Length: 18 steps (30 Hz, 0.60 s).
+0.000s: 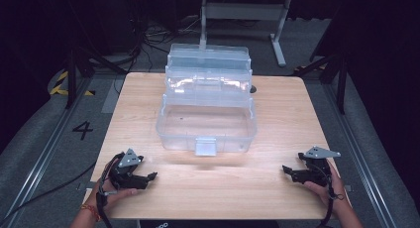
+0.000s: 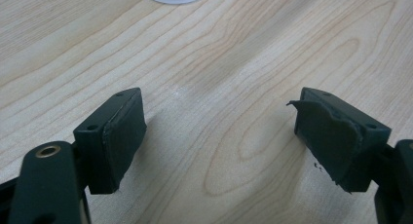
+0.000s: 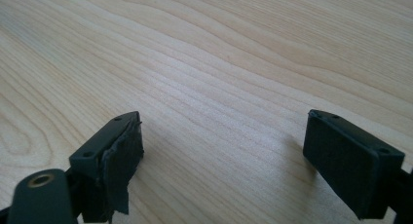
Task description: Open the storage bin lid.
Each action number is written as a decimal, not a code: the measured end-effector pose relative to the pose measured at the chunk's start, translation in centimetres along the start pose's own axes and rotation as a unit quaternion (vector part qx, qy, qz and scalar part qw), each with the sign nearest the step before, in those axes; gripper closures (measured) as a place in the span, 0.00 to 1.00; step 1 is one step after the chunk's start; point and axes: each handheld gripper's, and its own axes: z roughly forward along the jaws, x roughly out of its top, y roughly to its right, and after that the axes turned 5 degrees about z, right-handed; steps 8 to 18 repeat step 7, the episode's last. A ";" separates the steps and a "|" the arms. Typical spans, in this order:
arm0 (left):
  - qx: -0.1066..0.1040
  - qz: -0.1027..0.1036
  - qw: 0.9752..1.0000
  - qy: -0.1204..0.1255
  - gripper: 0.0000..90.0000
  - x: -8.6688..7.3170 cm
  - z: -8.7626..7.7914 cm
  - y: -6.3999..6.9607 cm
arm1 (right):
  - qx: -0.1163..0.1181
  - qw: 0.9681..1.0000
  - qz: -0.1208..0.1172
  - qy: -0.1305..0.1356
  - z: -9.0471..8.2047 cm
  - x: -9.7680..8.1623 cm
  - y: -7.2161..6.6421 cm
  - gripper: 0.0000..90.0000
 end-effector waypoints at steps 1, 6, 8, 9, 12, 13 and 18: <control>0.002 -0.001 1.000 0.001 0.22 0.0 0.0 0.0 | 0.000 1.000 0.000 0.000 0.0 0.0 0.0 0.17; 0.002 -0.004 1.000 0.003 0.21 0.0 0.1 0.1 | 0.000 1.000 0.000 0.000 0.0 0.0 0.0 0.17; 0.002 -0.004 1.000 0.003 0.21 0.0 0.1 0.1 | 0.000 1.000 -0.001 0.000 0.0 0.0 0.0 0.17; 0.002 -0.004 1.000 0.003 0.21 0.0 0.1 0.1 | 0.000 1.000 -0.001 0.000 0.0 0.0 0.0 0.17; 0.002 -0.004 1.000 0.003 0.21 0.0 0.1 0.1 | 0.000 1.000 -0.001 0.000 0.0 0.0 0.0 0.17; 0.002 -0.004 1.000 0.003 0.21 0.0 0.1 0.1 | 0.000 1.000 -0.001 0.000 0.0 0.0 0.0 0.17; 0.002 -0.004 1.000 0.003 0.21 0.0 0.1 0.1 | 0.000 1.000 -0.001 0.000 0.0 0.0 0.0 0.17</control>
